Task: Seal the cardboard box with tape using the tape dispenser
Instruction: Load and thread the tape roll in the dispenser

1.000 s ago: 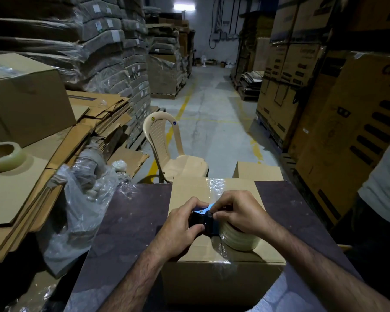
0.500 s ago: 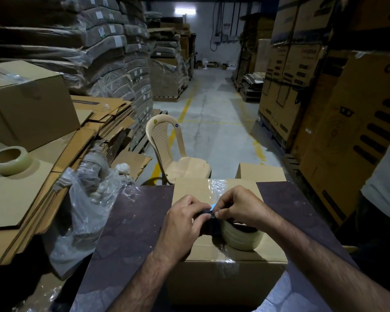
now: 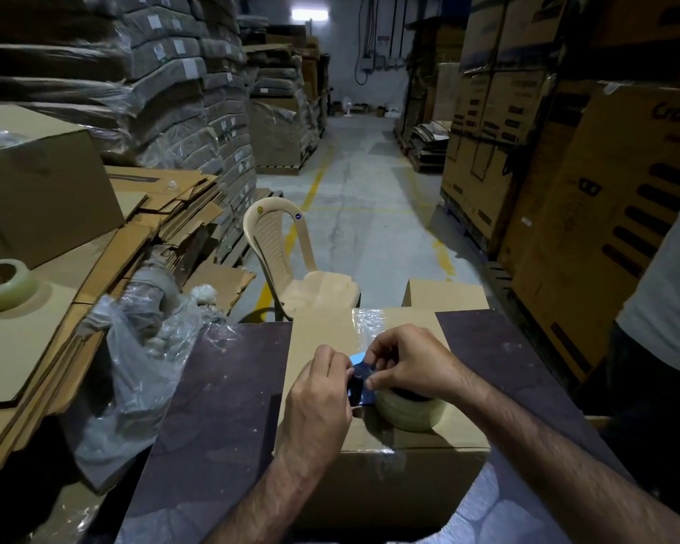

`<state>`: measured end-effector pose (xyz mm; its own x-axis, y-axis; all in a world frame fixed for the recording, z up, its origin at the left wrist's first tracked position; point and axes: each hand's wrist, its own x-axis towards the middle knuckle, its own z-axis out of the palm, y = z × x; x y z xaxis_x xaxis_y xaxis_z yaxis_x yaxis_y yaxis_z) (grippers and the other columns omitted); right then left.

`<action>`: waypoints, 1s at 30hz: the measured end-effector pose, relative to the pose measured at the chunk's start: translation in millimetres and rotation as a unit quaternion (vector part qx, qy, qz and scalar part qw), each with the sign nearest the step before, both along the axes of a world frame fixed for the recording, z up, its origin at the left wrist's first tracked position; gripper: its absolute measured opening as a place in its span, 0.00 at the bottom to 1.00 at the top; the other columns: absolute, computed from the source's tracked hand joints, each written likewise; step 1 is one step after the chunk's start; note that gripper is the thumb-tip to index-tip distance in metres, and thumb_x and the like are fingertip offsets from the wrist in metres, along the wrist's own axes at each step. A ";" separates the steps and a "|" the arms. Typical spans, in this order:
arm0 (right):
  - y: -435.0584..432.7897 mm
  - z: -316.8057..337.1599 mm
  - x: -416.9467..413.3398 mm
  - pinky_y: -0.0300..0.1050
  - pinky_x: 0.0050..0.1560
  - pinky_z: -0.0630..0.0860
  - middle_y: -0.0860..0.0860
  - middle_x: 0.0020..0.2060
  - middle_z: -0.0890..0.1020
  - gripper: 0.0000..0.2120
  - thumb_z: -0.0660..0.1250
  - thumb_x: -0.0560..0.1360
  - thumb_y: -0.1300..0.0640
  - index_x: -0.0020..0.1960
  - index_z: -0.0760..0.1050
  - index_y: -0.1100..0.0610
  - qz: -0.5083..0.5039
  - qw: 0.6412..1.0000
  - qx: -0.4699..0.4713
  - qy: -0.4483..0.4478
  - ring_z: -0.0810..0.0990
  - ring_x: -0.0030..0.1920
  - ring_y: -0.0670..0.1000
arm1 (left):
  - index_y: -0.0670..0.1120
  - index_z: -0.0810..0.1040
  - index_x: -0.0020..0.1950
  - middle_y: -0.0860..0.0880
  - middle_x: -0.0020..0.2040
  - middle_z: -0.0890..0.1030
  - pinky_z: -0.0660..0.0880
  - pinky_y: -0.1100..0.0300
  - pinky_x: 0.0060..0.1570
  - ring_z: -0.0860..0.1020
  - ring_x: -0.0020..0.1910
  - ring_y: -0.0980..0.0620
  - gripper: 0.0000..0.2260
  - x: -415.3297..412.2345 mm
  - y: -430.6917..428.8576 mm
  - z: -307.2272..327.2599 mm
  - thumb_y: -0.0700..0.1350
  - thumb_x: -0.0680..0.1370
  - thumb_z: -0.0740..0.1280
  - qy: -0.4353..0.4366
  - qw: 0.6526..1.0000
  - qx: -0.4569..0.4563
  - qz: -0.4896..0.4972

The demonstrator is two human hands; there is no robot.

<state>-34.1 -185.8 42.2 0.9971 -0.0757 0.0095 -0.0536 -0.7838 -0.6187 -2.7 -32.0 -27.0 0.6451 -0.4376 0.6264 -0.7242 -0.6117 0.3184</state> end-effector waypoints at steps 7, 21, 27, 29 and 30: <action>2.2 -14.1 -9.6 0.31 0.35 0.62 0.39 0.35 0.72 0.09 0.75 0.68 0.52 0.47 0.79 0.50 0.018 0.990 -0.102 -0.092 0.70 0.37 0.39 | 0.43 0.76 0.43 0.47 0.39 0.74 0.74 0.65 0.28 0.74 0.31 0.55 0.07 -7.6 -1.9 -5.8 0.37 0.71 0.73 -0.008 0.999 -0.019 0.030; 0.1 -27.1 -12.6 0.37 0.40 0.69 0.48 0.40 0.79 0.06 0.69 0.74 0.53 0.48 0.84 0.53 -0.001 0.985 -0.081 -0.153 0.73 0.40 0.43 | 0.41 0.77 0.41 0.47 0.38 0.76 0.71 0.66 0.27 0.75 0.29 0.54 0.06 -22.4 -8.2 -5.4 0.37 0.69 0.74 -0.009 0.995 -0.044 0.090; 3.6 -36.0 -14.7 0.34 0.37 0.69 0.44 0.35 0.79 0.02 0.72 0.71 0.53 0.41 0.82 0.51 -0.038 0.979 -0.048 -0.196 0.73 0.35 0.42 | 0.41 0.76 0.41 0.47 0.39 0.75 0.70 0.67 0.26 0.75 0.28 0.53 0.06 -28.4 -12.2 -4.9 0.36 0.71 0.73 0.012 0.992 -0.065 0.108; 2.8 -37.5 -14.9 0.31 0.37 0.68 0.42 0.34 0.78 0.02 0.73 0.71 0.53 0.41 0.81 0.51 -0.044 0.979 -0.032 -0.196 0.74 0.35 0.41 | 0.41 0.76 0.41 0.47 0.39 0.75 0.69 0.67 0.26 0.75 0.29 0.52 0.06 -28.6 -14.5 -4.4 0.35 0.71 0.72 0.025 0.990 -0.071 0.116; 2.1 -37.3 -14.3 0.30 0.37 0.67 0.42 0.34 0.78 0.03 0.73 0.71 0.52 0.41 0.81 0.50 -0.046 0.980 -0.025 -0.193 0.74 0.35 0.40 | 0.41 0.75 0.41 0.47 0.39 0.75 0.70 0.65 0.26 0.76 0.29 0.51 0.06 -28.1 -15.3 -4.5 0.35 0.71 0.72 0.027 0.990 -0.075 0.121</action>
